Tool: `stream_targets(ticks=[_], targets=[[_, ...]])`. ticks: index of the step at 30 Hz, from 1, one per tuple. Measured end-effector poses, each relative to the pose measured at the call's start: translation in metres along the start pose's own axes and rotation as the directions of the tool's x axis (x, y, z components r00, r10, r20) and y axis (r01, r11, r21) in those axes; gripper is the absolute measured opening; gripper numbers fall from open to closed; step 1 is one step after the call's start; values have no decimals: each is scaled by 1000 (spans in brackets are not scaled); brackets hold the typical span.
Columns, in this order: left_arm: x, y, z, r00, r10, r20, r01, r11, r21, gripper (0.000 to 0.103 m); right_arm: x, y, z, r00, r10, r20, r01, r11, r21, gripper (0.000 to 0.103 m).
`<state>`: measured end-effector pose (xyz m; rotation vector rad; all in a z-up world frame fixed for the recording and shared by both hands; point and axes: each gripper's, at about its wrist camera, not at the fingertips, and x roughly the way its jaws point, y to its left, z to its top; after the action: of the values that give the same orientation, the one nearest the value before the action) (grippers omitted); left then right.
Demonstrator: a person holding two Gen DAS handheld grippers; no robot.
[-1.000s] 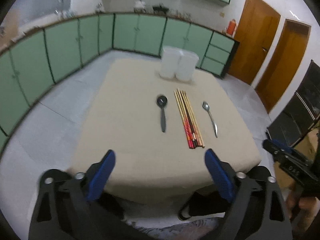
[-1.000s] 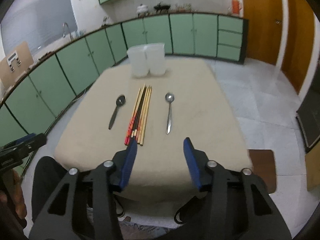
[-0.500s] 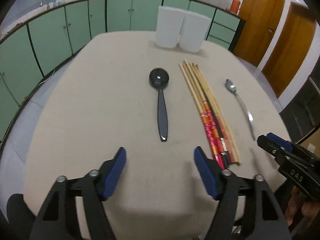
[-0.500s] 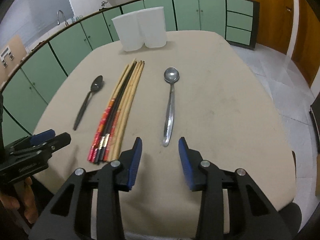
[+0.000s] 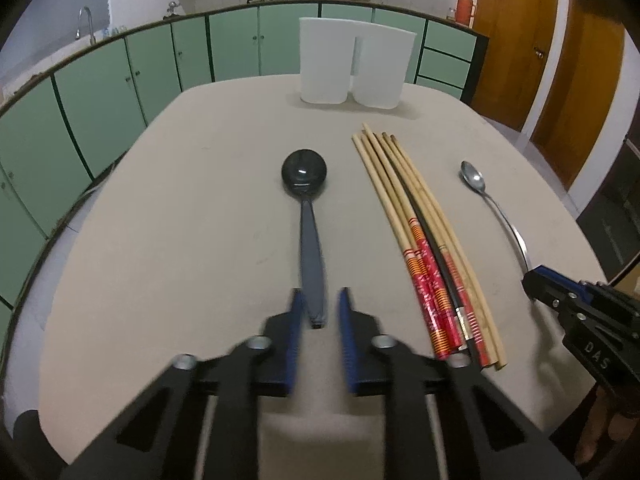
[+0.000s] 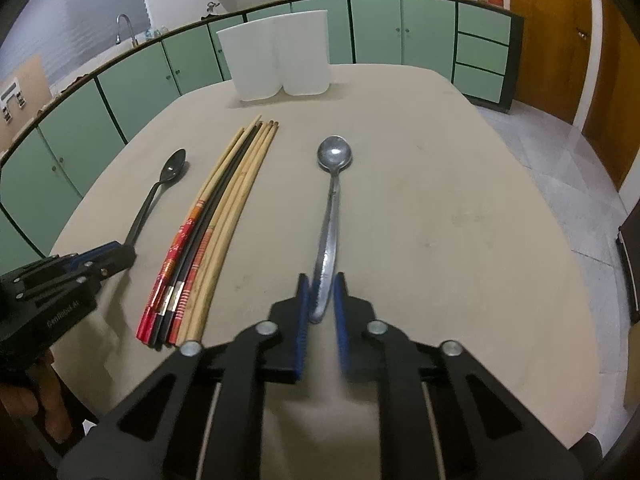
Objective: Organize utensils
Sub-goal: 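Grasp the black spoon with the left tool while the right tool grasps the silver spoon, then lift both spoons and carry them toward the white utensil holder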
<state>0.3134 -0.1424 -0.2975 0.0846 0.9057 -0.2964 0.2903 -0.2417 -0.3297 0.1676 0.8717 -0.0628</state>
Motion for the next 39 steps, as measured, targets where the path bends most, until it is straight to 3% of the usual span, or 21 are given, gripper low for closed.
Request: stream_targets(ticks=[7,19,24,39], targets=[[-10,6,13,999,-43,-17,43,998,-37,11,-22,0,11,999,11,35,-11,1000,-1,9],[-65,11,47,994,-57,97,59,998,-23,10,-72,11,60,985,39,169,-34,999,-32,4],[-75,15,62,990,-78,119,79,997,-10,10,-73,10,79,986,49,158,-43,998,-43,1],[-85,29,93,985,-152,83,154,988,-20,10,-88,8,112,990,80,114,-70,994,-87,1]])
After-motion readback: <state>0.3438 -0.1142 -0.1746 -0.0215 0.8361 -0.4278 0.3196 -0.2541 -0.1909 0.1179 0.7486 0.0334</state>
